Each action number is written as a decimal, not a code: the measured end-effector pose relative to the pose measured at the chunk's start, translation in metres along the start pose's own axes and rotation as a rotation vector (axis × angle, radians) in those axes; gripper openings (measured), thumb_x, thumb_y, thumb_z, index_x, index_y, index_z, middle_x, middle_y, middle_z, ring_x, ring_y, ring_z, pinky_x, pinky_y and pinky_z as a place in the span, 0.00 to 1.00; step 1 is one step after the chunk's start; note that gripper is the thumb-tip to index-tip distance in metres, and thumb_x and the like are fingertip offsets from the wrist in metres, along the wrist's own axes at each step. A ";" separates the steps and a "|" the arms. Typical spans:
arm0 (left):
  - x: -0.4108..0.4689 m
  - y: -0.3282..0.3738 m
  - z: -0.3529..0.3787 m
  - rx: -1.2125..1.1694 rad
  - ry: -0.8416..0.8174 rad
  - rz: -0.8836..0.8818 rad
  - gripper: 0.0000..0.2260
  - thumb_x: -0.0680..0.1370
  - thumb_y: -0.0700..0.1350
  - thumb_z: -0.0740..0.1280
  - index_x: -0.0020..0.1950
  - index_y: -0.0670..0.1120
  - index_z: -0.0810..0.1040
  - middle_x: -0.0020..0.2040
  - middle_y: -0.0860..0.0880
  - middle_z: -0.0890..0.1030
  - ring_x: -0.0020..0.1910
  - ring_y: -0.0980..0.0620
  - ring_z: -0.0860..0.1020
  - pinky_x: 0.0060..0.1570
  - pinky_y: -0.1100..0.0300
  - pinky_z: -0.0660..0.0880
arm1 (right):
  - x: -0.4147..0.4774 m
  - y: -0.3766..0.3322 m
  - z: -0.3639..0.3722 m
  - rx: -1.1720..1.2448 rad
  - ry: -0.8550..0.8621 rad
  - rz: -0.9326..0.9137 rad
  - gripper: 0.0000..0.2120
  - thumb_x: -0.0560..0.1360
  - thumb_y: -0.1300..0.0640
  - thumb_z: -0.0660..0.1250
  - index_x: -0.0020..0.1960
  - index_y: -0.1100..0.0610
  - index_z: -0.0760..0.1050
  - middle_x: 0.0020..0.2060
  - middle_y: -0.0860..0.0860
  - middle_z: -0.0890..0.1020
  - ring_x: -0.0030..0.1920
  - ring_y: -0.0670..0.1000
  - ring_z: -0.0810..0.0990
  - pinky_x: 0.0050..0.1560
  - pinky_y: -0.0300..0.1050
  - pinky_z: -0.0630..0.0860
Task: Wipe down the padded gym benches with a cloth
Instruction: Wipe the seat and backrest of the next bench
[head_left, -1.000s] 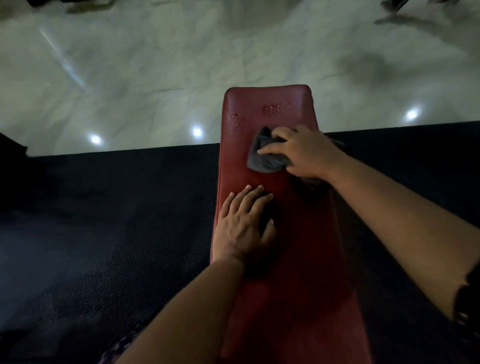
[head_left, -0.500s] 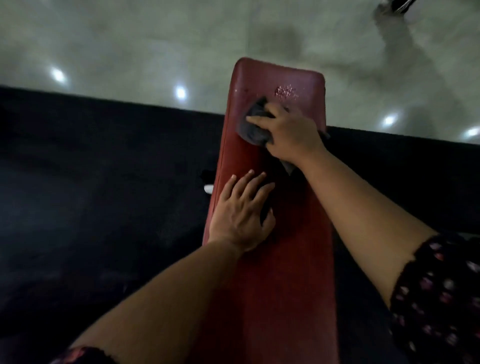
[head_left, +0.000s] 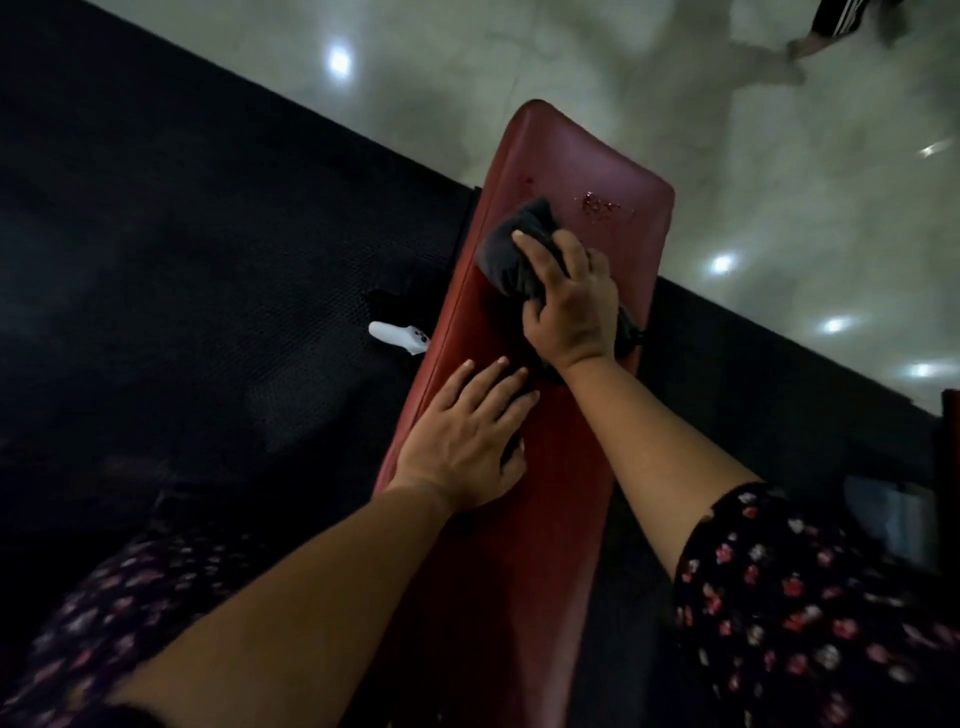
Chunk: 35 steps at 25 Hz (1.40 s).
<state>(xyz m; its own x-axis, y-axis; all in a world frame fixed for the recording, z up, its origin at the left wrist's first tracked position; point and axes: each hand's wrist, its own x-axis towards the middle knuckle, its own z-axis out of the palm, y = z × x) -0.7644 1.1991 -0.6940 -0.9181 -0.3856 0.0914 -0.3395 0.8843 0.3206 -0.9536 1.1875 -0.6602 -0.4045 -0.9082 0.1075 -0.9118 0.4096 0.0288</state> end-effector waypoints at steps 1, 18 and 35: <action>0.000 -0.001 0.002 0.009 0.016 -0.004 0.26 0.76 0.56 0.56 0.71 0.48 0.74 0.73 0.46 0.72 0.74 0.45 0.67 0.74 0.46 0.54 | 0.006 0.001 0.000 -0.006 0.009 -0.045 0.29 0.69 0.54 0.55 0.70 0.46 0.66 0.63 0.58 0.75 0.51 0.64 0.75 0.38 0.53 0.76; 0.077 0.003 -0.008 0.122 0.084 -0.390 0.36 0.74 0.64 0.42 0.80 0.49 0.49 0.81 0.47 0.47 0.78 0.51 0.40 0.72 0.47 0.27 | -0.033 0.065 -0.006 -0.006 -0.095 0.478 0.29 0.77 0.51 0.63 0.75 0.41 0.58 0.74 0.51 0.59 0.64 0.64 0.66 0.55 0.63 0.72; 0.090 -0.010 0.002 0.144 0.009 -0.252 0.29 0.78 0.61 0.53 0.77 0.50 0.64 0.78 0.47 0.62 0.78 0.47 0.57 0.73 0.49 0.49 | 0.106 0.031 -0.011 0.059 -0.224 -0.172 0.28 0.77 0.48 0.63 0.75 0.38 0.58 0.72 0.48 0.61 0.65 0.60 0.66 0.57 0.59 0.72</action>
<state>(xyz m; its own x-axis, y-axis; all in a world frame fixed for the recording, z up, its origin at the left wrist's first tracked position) -0.8440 1.1557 -0.6907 -0.7992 -0.6000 0.0346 -0.5831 0.7881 0.1971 -1.0246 1.1047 -0.6368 -0.2433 -0.9629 -0.1164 -0.9682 0.2484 -0.0305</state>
